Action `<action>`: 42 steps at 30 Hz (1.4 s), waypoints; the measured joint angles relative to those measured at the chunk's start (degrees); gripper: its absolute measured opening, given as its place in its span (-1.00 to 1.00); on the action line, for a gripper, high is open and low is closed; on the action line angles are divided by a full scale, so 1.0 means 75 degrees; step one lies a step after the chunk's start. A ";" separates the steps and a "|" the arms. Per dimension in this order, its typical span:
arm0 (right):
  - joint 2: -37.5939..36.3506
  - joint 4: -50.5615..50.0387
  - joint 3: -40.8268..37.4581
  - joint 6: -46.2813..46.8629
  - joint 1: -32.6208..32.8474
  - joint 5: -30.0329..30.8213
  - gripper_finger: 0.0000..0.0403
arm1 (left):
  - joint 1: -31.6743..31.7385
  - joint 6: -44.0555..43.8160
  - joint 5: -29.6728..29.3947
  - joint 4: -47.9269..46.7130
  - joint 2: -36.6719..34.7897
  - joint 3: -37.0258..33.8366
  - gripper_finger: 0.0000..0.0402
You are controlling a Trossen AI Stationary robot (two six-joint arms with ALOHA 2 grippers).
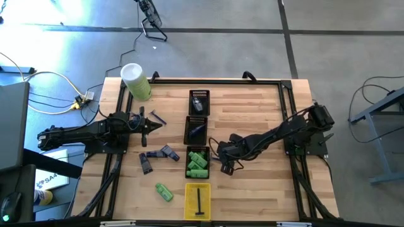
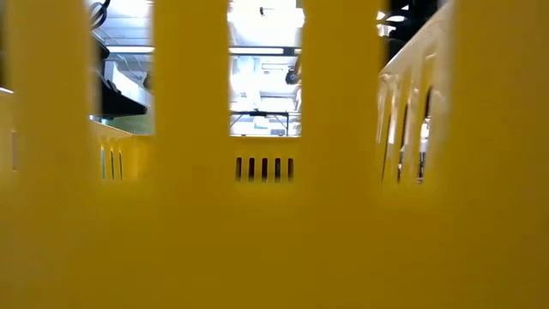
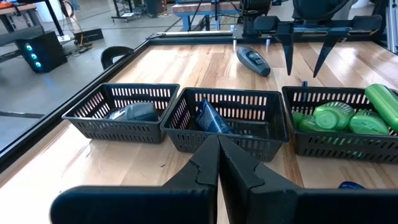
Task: Pick & Place Travel size toiletries
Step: Put the blue razor into the yellow bin
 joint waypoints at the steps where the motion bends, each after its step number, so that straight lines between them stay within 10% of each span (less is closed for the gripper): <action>1: 0.0000 0.0133 -0.0050 0.0000 0.0000 0.0000 -0.06 | -0.0001 -0.0003 0.0001 0.0000 0.0000 0.0000 -0.97; 42: 0.0761 0.2411 -0.1120 0.0299 0.0422 0.0701 -0.25 | 0.0001 -0.0001 0.0000 0.0003 0.0002 0.0000 -0.97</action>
